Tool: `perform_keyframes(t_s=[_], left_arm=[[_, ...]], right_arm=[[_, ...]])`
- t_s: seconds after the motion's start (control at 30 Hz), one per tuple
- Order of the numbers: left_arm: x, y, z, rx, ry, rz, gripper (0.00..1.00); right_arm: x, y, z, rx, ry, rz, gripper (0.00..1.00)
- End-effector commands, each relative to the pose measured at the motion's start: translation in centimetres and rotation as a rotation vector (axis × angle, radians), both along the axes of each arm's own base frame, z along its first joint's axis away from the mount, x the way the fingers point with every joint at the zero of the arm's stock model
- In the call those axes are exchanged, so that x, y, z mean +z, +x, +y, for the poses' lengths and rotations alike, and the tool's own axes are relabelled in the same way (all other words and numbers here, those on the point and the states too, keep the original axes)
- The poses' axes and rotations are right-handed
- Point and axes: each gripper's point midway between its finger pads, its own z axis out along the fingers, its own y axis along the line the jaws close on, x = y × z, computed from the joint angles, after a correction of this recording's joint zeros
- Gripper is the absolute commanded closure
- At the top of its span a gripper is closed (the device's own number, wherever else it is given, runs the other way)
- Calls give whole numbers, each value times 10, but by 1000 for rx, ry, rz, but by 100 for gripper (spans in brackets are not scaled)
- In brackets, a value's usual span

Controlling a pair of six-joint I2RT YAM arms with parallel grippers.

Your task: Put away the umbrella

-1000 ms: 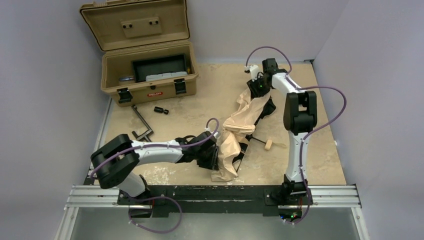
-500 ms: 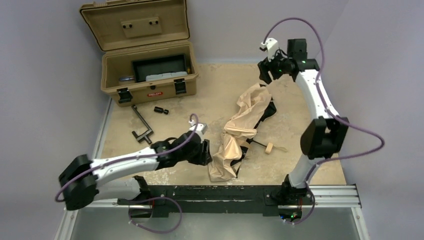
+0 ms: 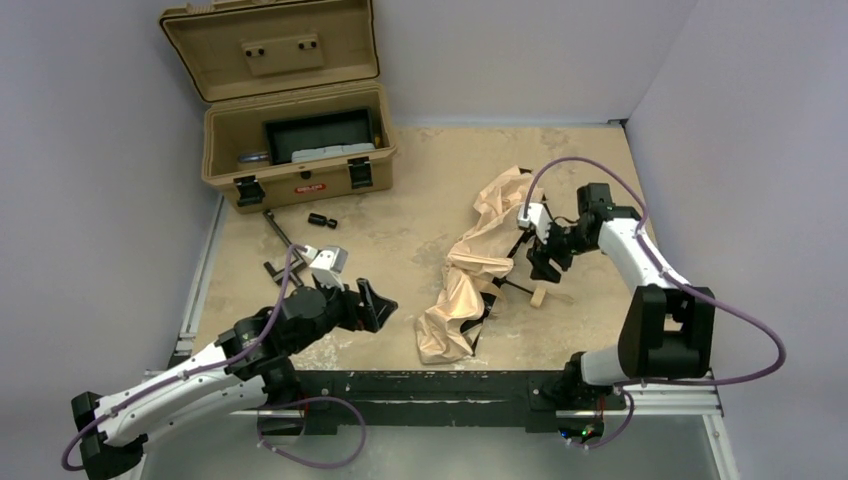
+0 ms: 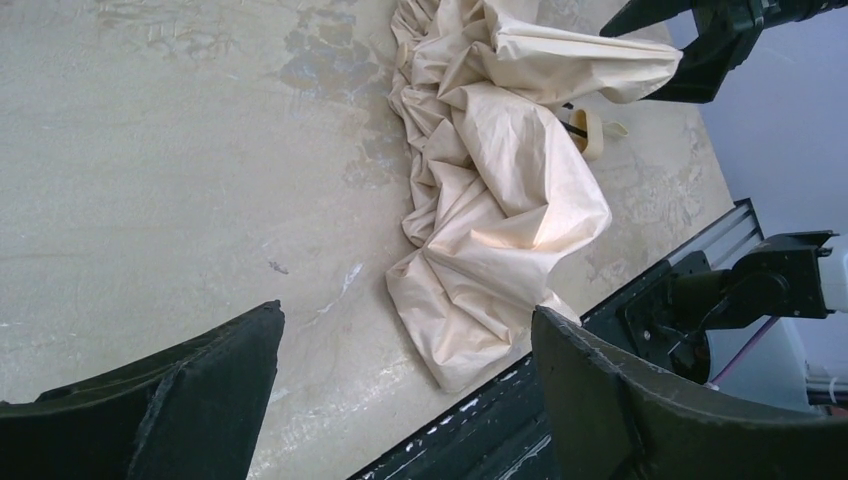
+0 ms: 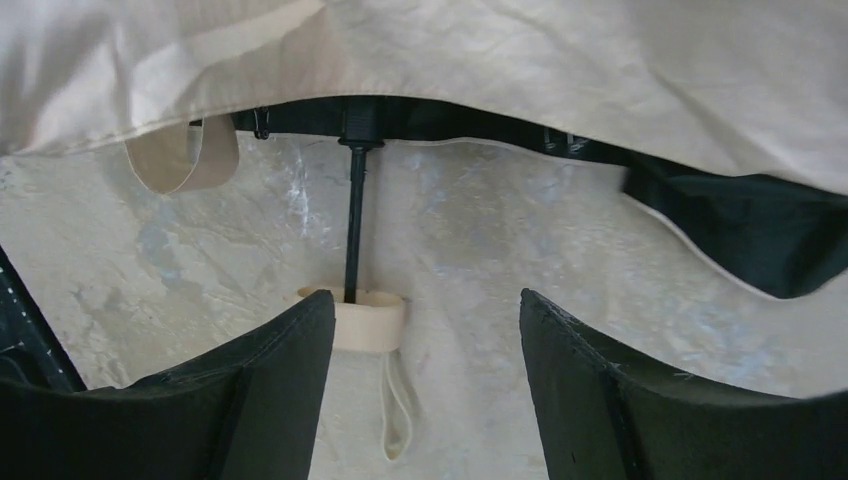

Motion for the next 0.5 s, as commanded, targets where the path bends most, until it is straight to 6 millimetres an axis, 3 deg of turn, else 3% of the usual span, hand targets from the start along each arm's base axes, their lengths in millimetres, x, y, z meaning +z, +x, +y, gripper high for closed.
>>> perform_keyframes(t_s=[0.0,0.17,0.47], left_arm=[[0,2,-6,-1,-31,-7,9],[-1,2,-16,-28,-46,3,9],[-2,3,-24,-40,-54,15,10]], right_arm=[[-20,2,1,-17,1,-22,36],[-48,1,16,-35,-1,33,40],[-64,0,38,-33,-77,26,43]])
